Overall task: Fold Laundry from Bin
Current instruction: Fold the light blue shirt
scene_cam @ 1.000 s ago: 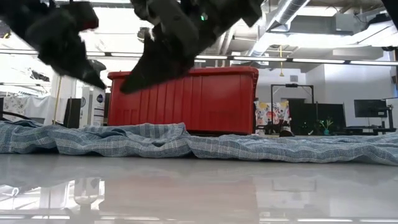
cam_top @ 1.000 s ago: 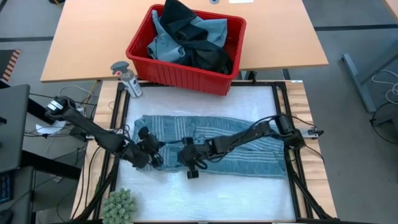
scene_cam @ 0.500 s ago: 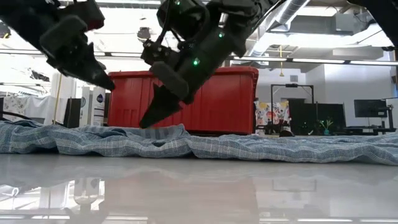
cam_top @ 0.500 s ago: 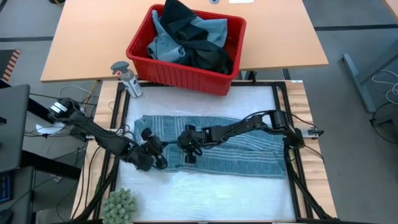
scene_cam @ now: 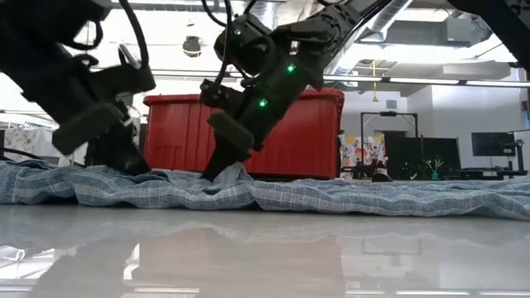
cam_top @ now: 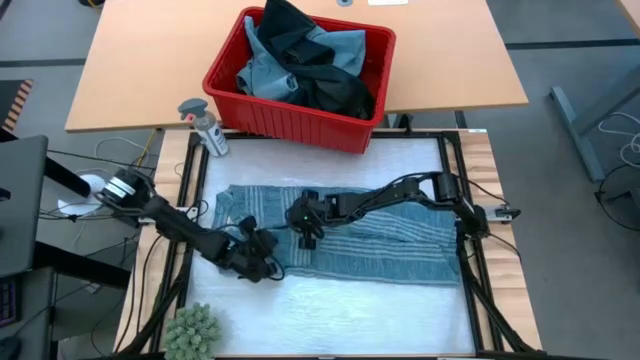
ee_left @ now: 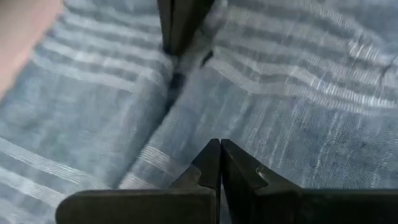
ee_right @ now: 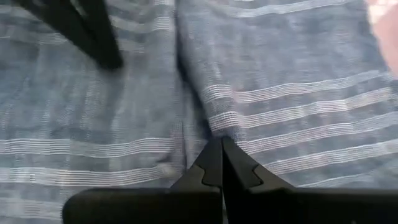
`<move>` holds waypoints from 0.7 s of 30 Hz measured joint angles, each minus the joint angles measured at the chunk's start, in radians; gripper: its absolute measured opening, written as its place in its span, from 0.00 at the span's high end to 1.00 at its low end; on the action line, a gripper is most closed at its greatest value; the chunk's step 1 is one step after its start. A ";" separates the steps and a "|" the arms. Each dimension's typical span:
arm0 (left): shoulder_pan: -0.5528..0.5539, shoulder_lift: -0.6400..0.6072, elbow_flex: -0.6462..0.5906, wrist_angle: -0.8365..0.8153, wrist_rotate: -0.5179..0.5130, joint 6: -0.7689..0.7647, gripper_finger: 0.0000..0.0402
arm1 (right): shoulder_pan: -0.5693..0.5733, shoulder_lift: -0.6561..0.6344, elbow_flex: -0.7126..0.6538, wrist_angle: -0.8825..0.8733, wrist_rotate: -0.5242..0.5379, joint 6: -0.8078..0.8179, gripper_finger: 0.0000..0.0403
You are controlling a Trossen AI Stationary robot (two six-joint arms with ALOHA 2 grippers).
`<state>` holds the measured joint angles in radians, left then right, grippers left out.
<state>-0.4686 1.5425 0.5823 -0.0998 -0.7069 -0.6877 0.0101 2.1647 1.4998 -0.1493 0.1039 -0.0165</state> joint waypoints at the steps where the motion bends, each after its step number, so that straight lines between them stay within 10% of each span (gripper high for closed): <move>1: 0.001 0.002 0.000 -0.004 0.011 -0.006 1.00 | 0.000 0.000 0.000 -0.002 -0.011 0.001 0.95; 10: 0.000 -0.177 0.027 -0.006 0.029 0.083 1.00 | 0.008 -0.181 0.053 -0.213 -0.026 -0.044 0.95; 17: 0.027 -0.334 0.028 -0.016 -0.142 0.129 1.00 | 0.011 -0.346 0.028 -0.656 0.087 0.135 0.96; 21: 0.114 -0.333 -0.011 0.044 0.014 0.158 1.00 | 0.030 -0.413 -0.099 -0.818 0.146 0.309 0.96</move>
<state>-0.3548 1.2091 0.5717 -0.0556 -0.6926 -0.5295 0.0397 1.7514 1.4010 -0.9670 0.2494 0.2926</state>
